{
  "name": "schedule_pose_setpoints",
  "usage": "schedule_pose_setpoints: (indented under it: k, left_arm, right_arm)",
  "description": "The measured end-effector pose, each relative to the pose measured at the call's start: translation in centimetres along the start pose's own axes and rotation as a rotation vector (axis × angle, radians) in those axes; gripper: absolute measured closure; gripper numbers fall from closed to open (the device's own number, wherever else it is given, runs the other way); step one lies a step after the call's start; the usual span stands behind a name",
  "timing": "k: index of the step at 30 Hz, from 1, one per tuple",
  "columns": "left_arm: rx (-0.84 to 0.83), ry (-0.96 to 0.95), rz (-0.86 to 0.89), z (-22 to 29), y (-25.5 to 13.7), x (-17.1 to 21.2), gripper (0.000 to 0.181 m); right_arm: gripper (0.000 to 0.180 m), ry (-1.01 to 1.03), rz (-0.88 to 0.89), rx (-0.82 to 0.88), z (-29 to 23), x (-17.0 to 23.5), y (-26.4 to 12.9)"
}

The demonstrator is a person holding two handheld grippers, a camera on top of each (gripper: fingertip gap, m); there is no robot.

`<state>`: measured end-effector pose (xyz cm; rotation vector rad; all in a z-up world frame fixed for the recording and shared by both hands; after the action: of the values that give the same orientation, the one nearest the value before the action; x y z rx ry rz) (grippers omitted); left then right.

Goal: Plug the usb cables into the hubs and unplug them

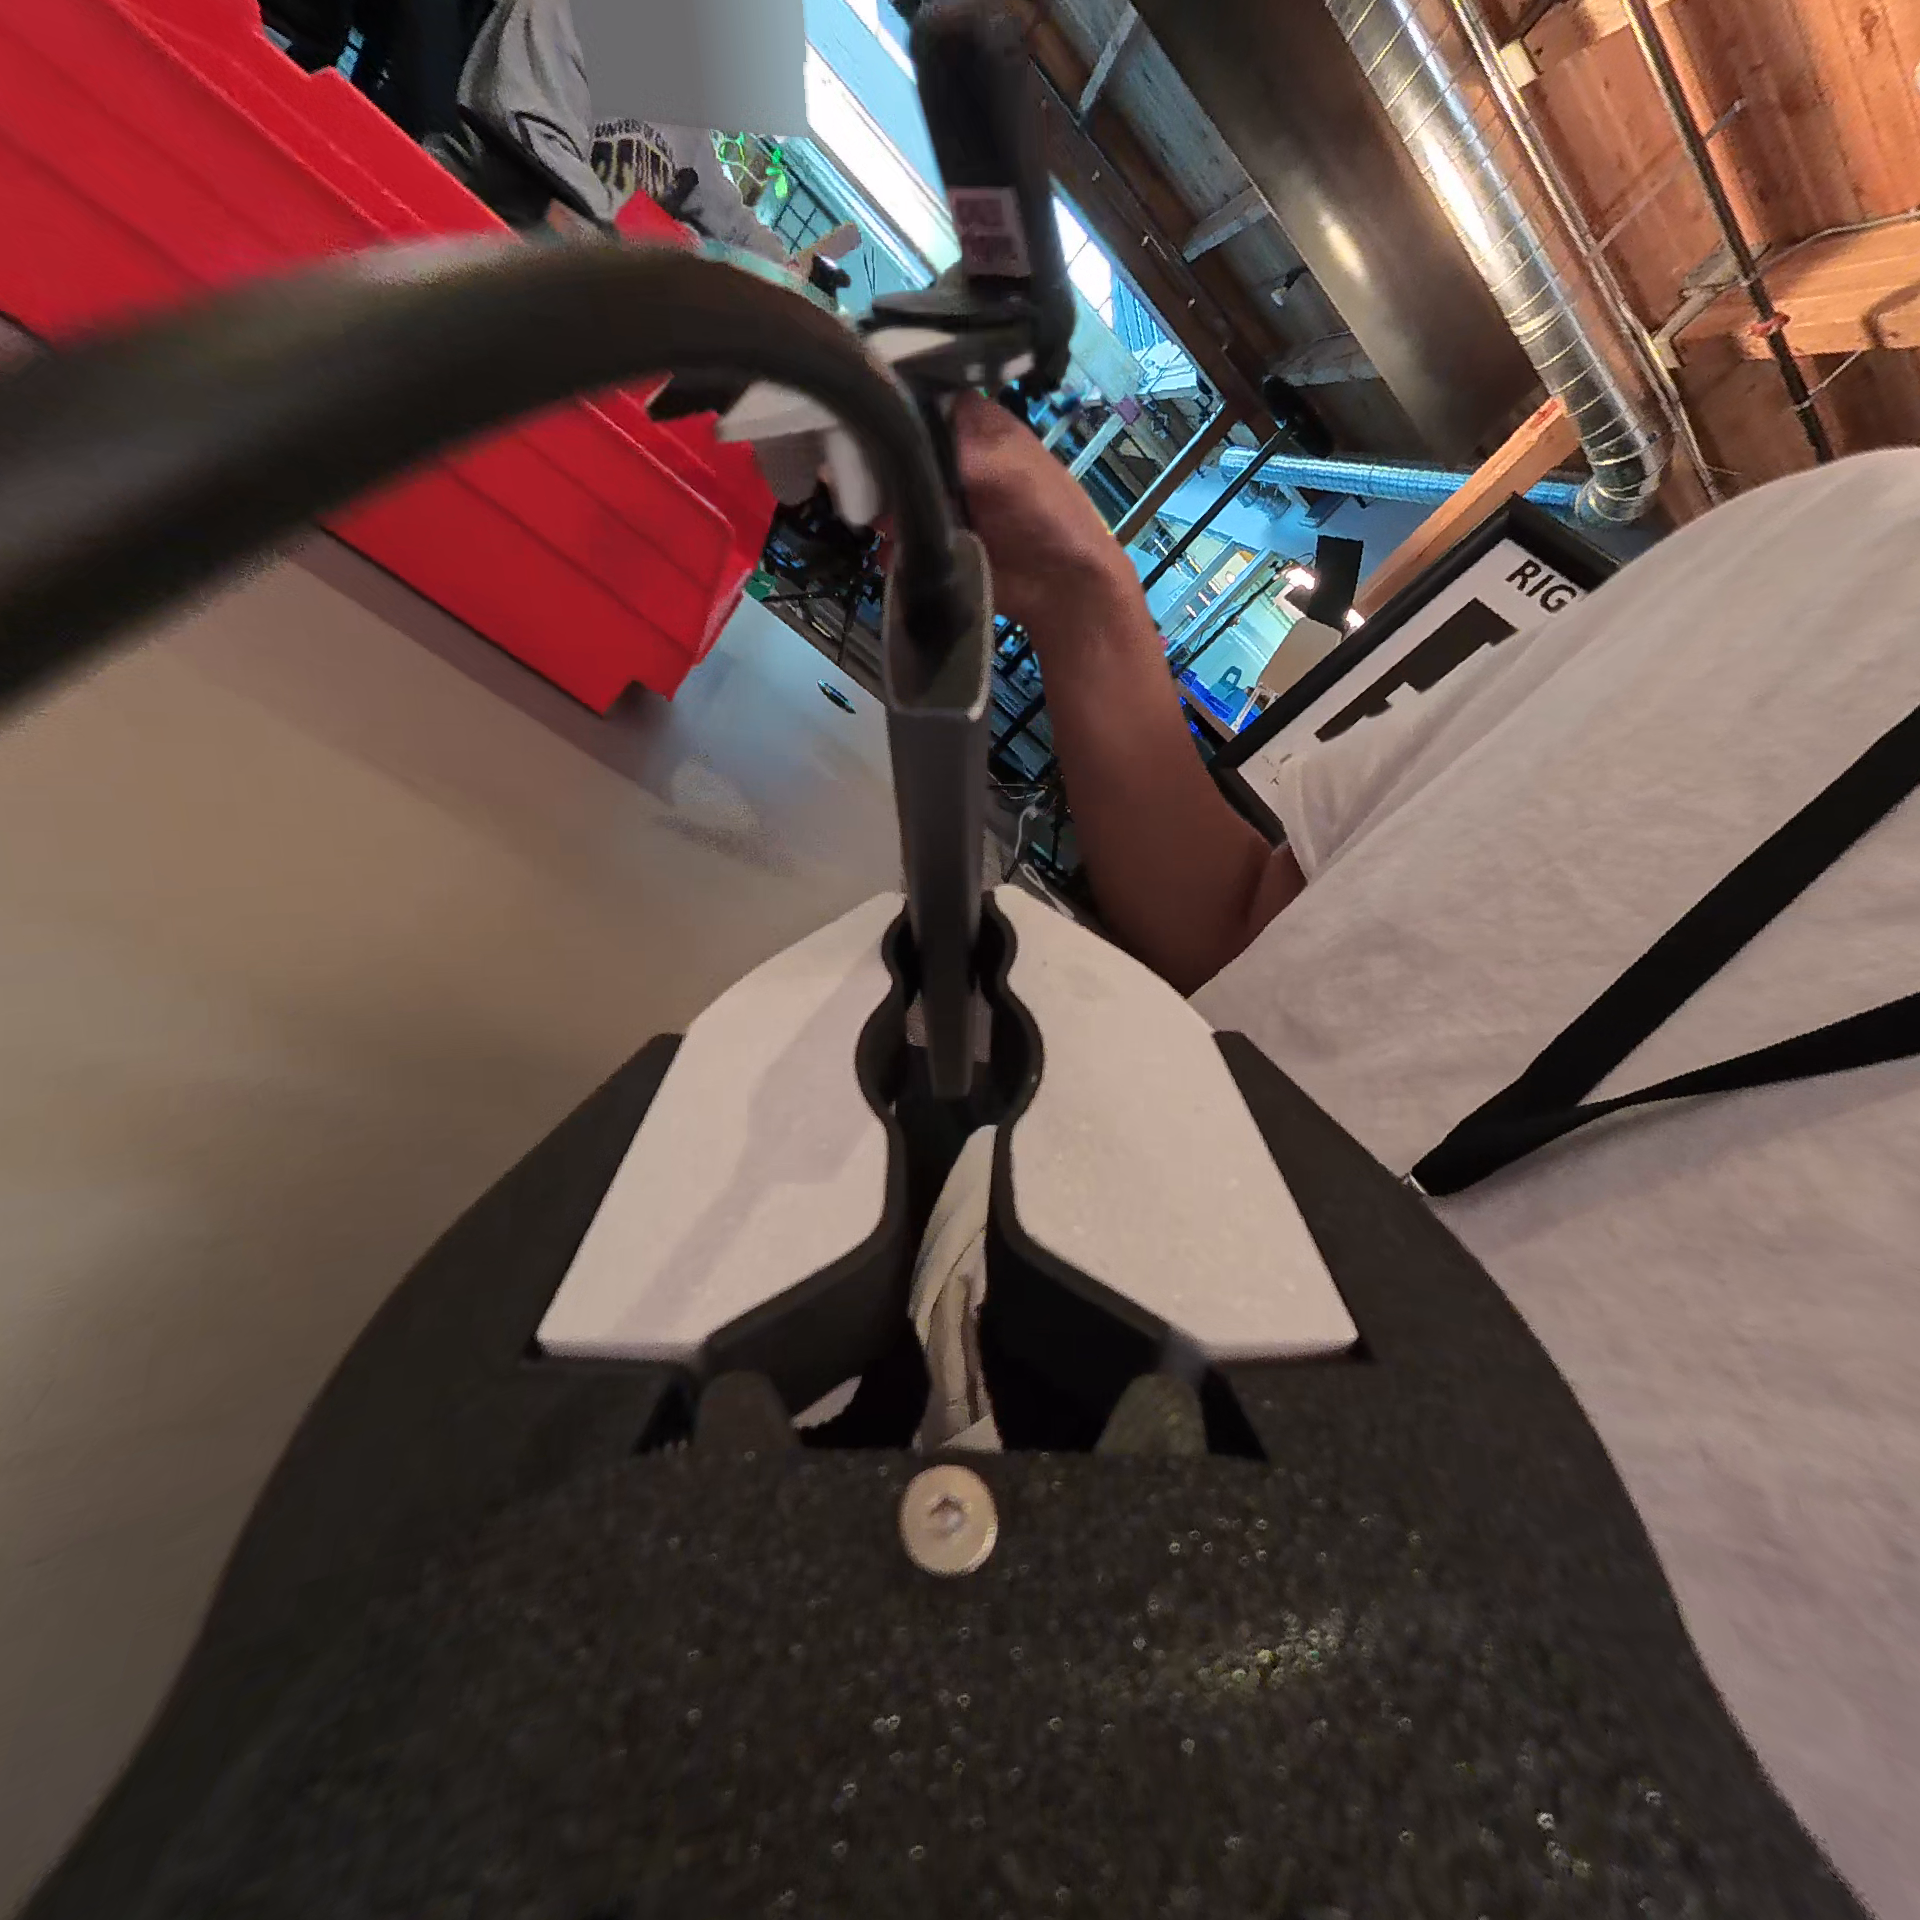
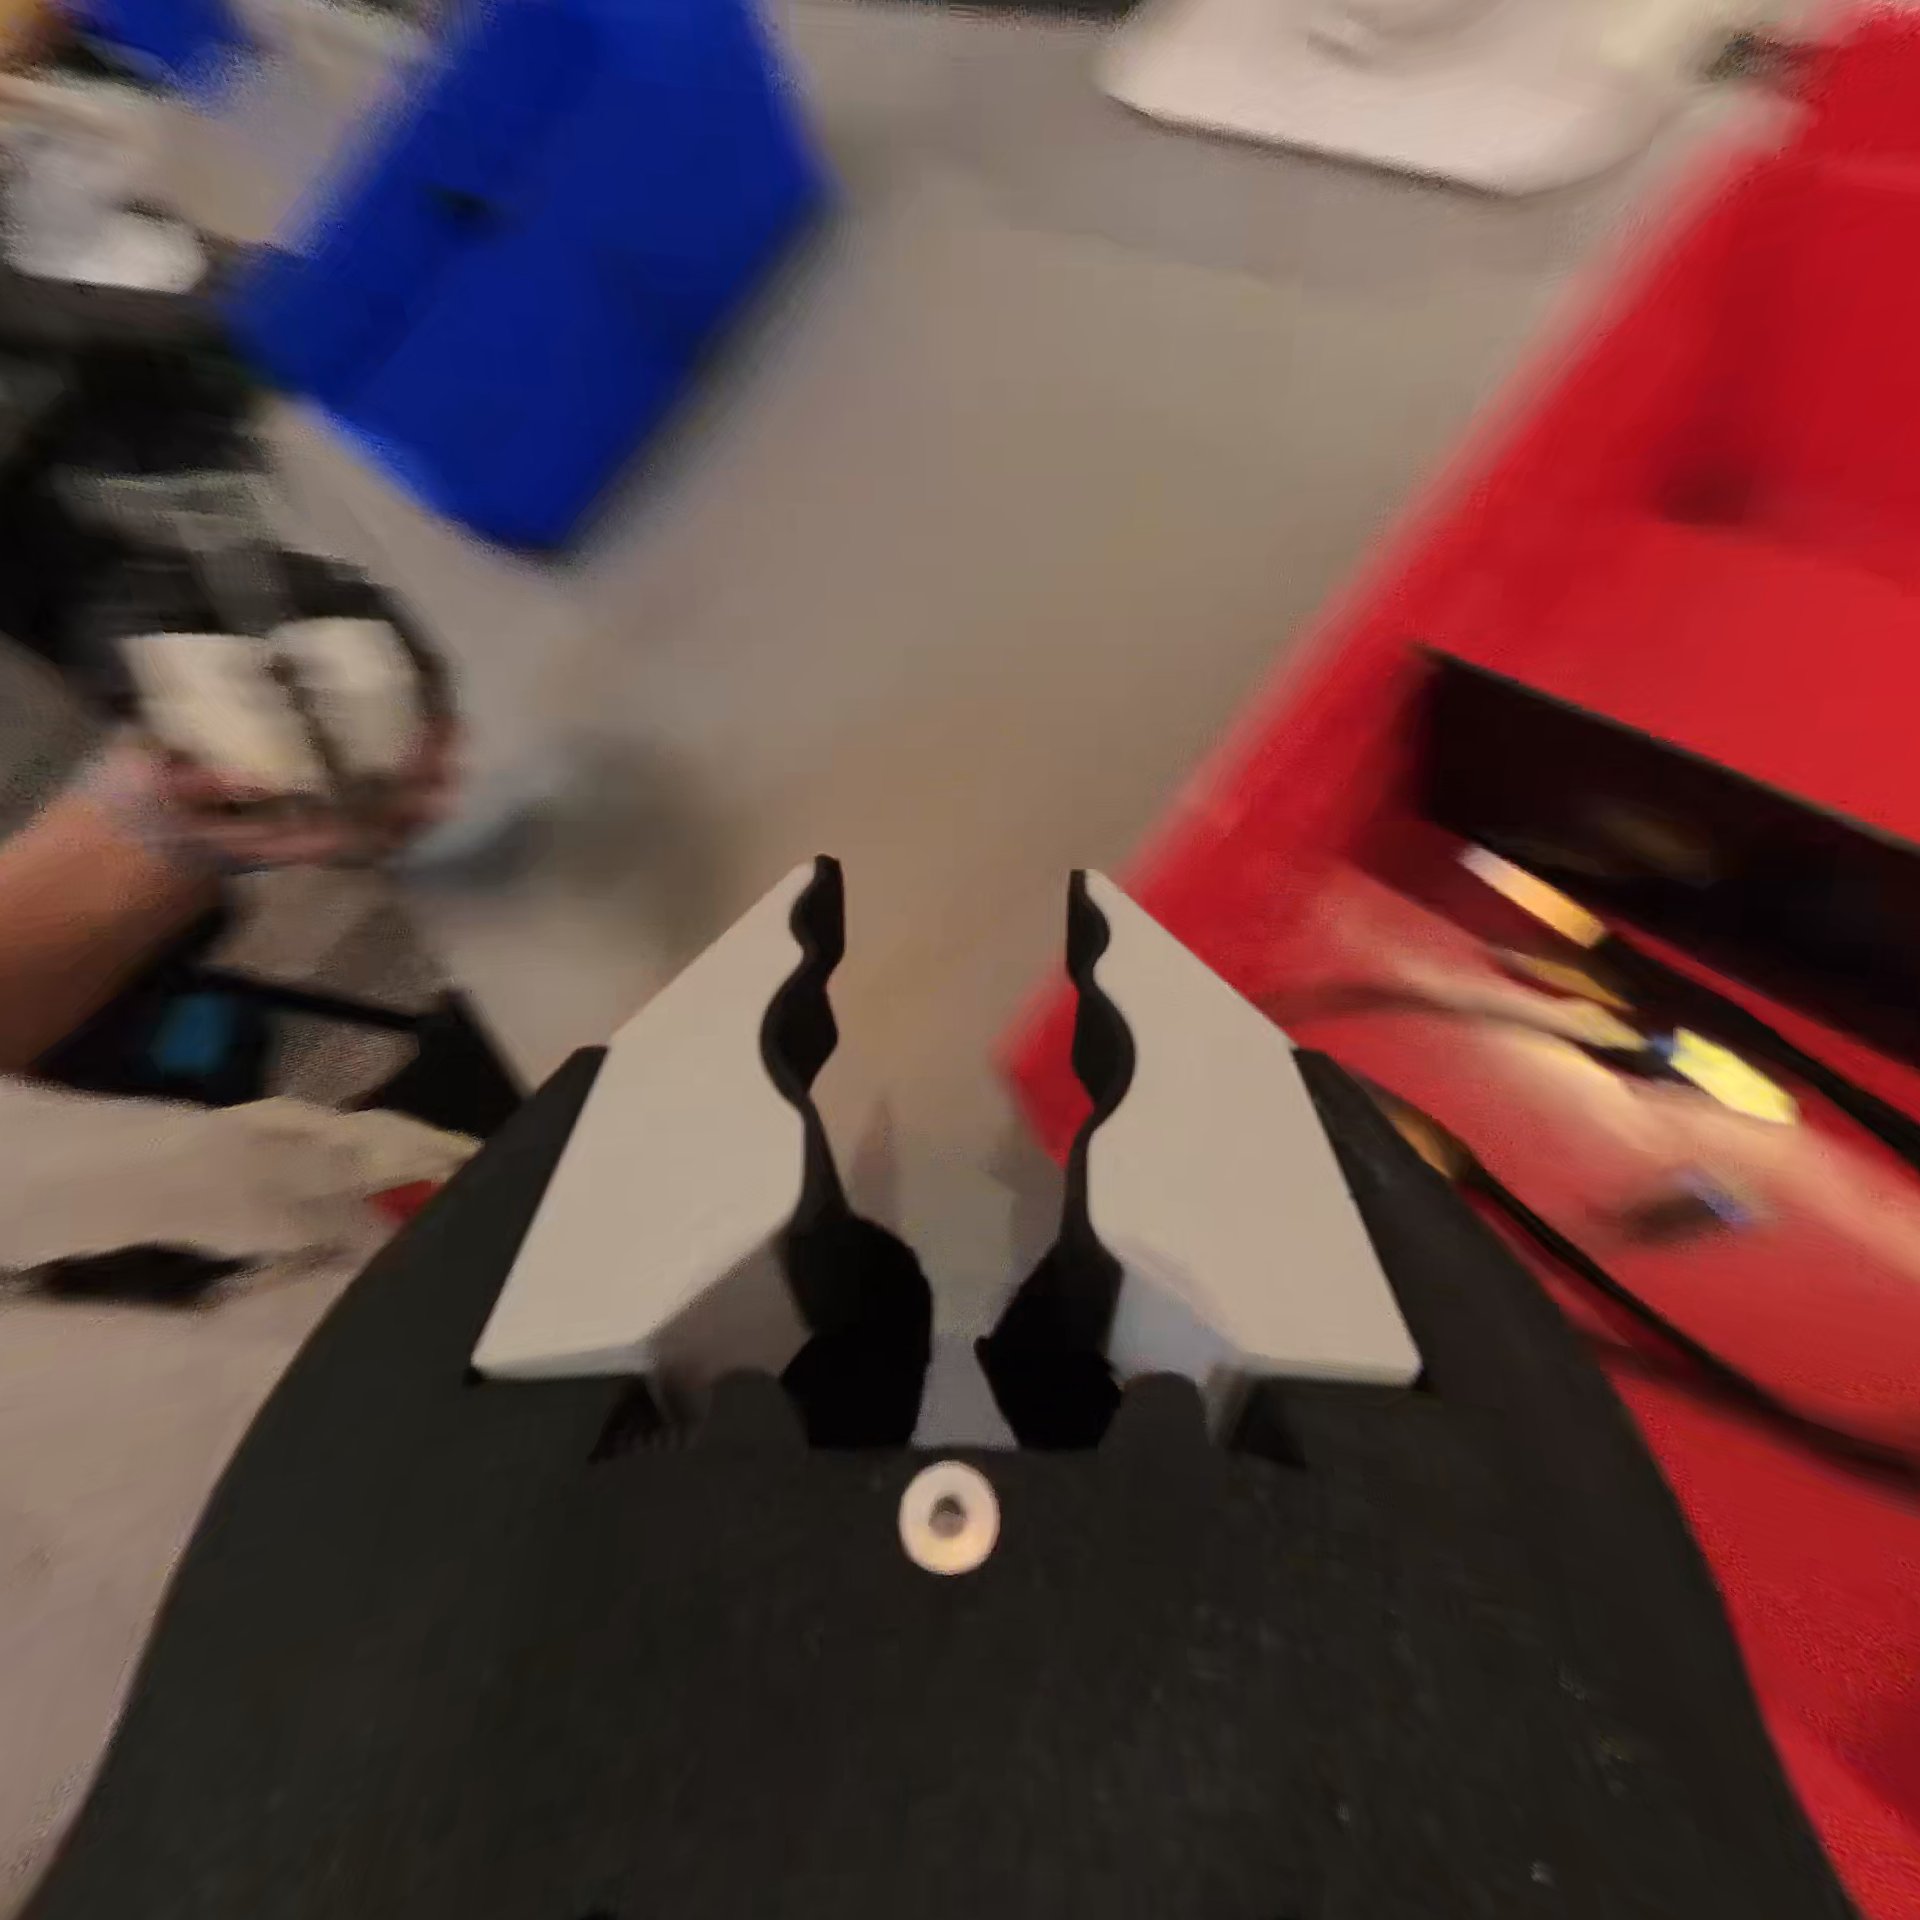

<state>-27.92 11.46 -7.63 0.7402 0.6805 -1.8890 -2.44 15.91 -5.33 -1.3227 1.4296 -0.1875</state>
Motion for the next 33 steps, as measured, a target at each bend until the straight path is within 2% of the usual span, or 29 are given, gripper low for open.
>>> schedule_pose_setpoints:
  k: [1,5,9,10,11,12,13,15,18,22,25,27,29,31,33]
  left_arm:
    - [0.001,-0.001,-0.003,-0.1,0.1,0.0,0.171]
    - [0.016,0.007,-0.033,0.2,1.0,0.3,0.171]
    - [0.003,0.026,-0.075,0.6,1.7,0.8,0.171]
    - [-0.002,0.03,-0.081,0.7,1.8,0.9,0.171]
    - [-0.008,0.035,-0.089,0.8,1.8,1.1,0.171]
    - [-0.023,0.042,-0.107,0.8,1.9,1.3,0.171]
    - [-0.053,0.055,-0.128,0.6,2.0,1.7,0.17]
    - [-0.129,0.091,-0.122,0.3,1.8,1.6,0.149]
    - [-0.179,0.131,-0.064,0.2,1.0,0.9,0.138]
    - [-0.122,0.099,0.003,0.5,0.2,0.1,0.139]
    - [-0.082,0.071,0.035,0.6,-0.3,-0.1,0.142]
    - [-0.076,0.06,0.047,0.5,-0.5,-0.3,0.142]
    - [-0.074,0.056,0.045,0.5,-0.6,-0.2,0.143]
    - [-0.082,0.056,0.036,0.3,-0.5,-0.1,0.143]
    - [-0.09,0.058,0.024,0.2,-0.3,0.0,0.143]
  right_arm:
    - [0.138,-0.069,0.042,-0.105,-3.1,-0.9,0.8]
    - [0.138,-0.248,0.059,-0.454,-13.2,-2.2,6.1]
    - [0.138,-0.262,0.017,-0.683,-18.4,-3.1,10.7]
    - [0.144,-0.258,0.005,-0.709,-19.0,-3.1,11.5]
    - [0.168,-0.258,-0.038,-0.741,-19.5,-2.7,12.2]
    - [0.171,-0.257,-0.082,-0.749,-19.6,-2.4,12.6]
    - [0.171,-0.263,-0.098,-0.713,-19.2,-2.2,12.9]
    - [0.172,-0.292,-0.054,-0.618,-17.8,-2.8,12.2]
    - [0.172,-0.28,0.016,-0.502,-14.1,-4.4,8.5]
    - [0.172,-0.291,0.101,-0.17,-6.6,-7.2,0.5]
    - [0.171,-0.317,0.099,0.165,-0.3,-8.9,-6.5]
    - [0.172,-0.404,0.022,0.346,3.1,-9.3,-9.9]
    - [0.171,-0.503,-0.106,0.512,6.7,-9.2,-11.6]
    - [0.172,-0.543,-0.25,0.568,9.7,-8.9,-11.3]
    - [0.171,-0.567,-0.357,0.57,12.3,-8.9,-8.9]
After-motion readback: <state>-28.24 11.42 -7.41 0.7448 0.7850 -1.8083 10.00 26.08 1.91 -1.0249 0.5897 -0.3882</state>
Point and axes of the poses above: each gripper's, where its closed fingertips meet, y out along the fingers, x out of its underside, z = x × y across the jaws, the point moved 3 cm from there along -y, back along the fingers, and after that the axes turned 13 degrees about -z, right-handed, at the moved point
